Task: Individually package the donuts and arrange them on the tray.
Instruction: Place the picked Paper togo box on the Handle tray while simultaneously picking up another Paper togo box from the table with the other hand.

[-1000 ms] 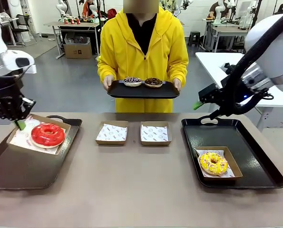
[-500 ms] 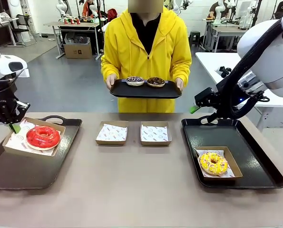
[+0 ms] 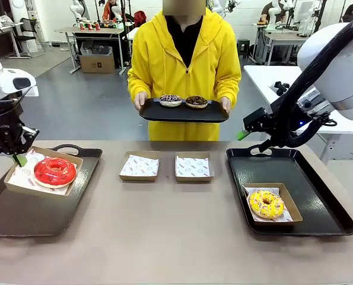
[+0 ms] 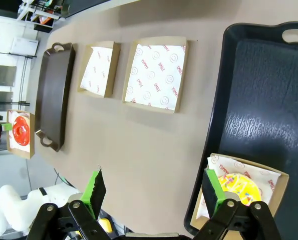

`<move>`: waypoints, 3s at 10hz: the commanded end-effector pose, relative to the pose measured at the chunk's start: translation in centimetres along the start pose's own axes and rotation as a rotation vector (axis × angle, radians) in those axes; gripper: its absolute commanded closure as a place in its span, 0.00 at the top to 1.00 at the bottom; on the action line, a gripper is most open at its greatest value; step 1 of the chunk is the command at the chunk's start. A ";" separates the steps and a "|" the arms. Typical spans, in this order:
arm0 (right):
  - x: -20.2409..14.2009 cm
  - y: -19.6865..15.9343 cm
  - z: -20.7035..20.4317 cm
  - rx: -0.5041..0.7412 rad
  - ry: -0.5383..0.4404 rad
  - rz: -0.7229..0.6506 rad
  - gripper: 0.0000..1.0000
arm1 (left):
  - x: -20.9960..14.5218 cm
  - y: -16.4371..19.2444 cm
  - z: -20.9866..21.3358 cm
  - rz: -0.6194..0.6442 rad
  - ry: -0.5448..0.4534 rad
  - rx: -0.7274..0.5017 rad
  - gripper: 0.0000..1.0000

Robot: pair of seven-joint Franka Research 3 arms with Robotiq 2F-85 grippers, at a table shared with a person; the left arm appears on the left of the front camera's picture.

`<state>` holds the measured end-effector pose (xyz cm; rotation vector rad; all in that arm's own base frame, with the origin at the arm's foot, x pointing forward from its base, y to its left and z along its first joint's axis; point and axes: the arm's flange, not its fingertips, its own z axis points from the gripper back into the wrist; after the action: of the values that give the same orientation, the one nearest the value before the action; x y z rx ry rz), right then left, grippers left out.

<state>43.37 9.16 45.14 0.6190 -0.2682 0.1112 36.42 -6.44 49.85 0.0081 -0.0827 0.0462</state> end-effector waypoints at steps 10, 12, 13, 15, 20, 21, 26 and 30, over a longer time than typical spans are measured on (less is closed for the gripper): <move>10.1 12.3 -12.9 -0.504 0.074 -0.110 1.00 | -1.0 4.6 -6.8 -0.119 -0.075 0.071 0.01; 12.2 11.1 -14.8 -0.537 0.058 -0.159 1.00 | -0.6 3.5 -5.3 -0.107 -0.060 0.071 0.01; 12.9 10.3 -15.4 -0.566 0.047 -0.178 1.00 | -0.6 3.5 -5.3 -0.107 -0.060 0.071 0.01; 13.8 8.8 -15.8 -0.554 0.058 -0.197 1.00 | -0.6 3.5 -5.3 -0.107 -0.060 0.071 0.01; 13.5 7.4 -15.9 -0.544 0.063 -0.190 1.00 | -0.6 3.5 -5.3 -0.107 -0.060 0.071 0.01; 13.5 7.4 -15.9 -0.544 0.063 -0.190 1.00 | -0.6 3.5 -5.3 -0.107 -0.060 0.071 0.01; 10.5 6.7 -18.3 -0.573 0.164 -0.081 1.00 | 0.0 3.5 -7.2 -0.055 -0.037 0.080 0.01; 9.6 4.7 -20.0 -0.562 0.203 -0.120 1.00 | 0.6 4.5 -9.9 -0.028 -0.049 0.051 0.01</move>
<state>55.79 25.28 35.33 0.0484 -0.0604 -0.0182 38.01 -2.27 41.28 0.0735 -0.1083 0.0033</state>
